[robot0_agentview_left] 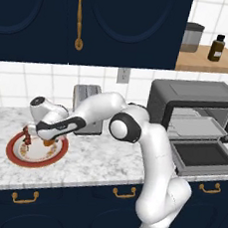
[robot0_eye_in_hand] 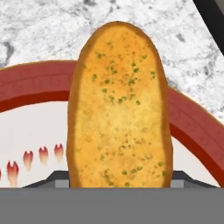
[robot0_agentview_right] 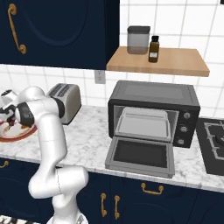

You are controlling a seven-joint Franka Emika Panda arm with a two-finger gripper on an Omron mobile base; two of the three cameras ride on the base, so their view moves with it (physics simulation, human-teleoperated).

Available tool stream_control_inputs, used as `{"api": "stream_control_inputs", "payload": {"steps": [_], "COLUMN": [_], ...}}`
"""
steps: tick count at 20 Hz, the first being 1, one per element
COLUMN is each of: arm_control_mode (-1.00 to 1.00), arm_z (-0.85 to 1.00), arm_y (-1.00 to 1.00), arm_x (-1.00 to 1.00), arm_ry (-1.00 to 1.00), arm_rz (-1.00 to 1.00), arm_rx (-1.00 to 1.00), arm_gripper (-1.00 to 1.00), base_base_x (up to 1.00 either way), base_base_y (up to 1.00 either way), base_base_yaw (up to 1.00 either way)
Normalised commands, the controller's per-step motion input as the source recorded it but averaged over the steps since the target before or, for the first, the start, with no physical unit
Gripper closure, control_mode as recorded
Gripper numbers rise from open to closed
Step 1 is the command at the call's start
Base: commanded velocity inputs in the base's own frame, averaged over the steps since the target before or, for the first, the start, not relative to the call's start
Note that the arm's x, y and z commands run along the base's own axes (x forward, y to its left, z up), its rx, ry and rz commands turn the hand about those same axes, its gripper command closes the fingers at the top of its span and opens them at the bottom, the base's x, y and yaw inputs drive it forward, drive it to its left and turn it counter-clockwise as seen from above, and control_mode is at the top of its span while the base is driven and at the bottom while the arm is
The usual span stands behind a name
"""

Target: Pick up the kebab skewer and baguette bread, and place them inside the toaster oven. Close the toaster oven door and start by setting the timer.

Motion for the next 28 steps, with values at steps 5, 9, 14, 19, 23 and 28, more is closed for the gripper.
{"api": "stream_control_inputs", "payload": {"steps": [5, 9, 14, 19, 23, 28], "arm_control_mode": [-1.0, -1.0, -1.0, -1.0, -1.0, -1.0], "arm_z": [0.72, 0.83, 0.62, 0.37, 0.2, 0.21], "arm_y": [-0.53, -0.88, -1.0, -1.0, -1.0, -1.0], "arm_x": [-0.53, -0.91, -0.81, -0.74, -0.64, -0.03], "arm_ry": [-0.01, -0.03, 0.0, 0.0, 0.0, 0.01], "arm_rz": [0.0, 0.0, -0.01, -0.06, -0.14, -0.17], "arm_rx": [0.09, 0.11, 0.06, 0.0, 0.0, 0.0], "arm_gripper": [1.0, 1.0, 1.0, 1.0, 1.0, 1.0], "base_base_x": [0.0, 0.0, 0.0, 0.0, 0.0, 0.0], "base_base_y": [0.0, 0.0, 0.0, 0.0, 0.0, 0.0], "base_base_yaw": [0.0, 0.0, 0.0, 0.0, 0.0, 0.0]}}
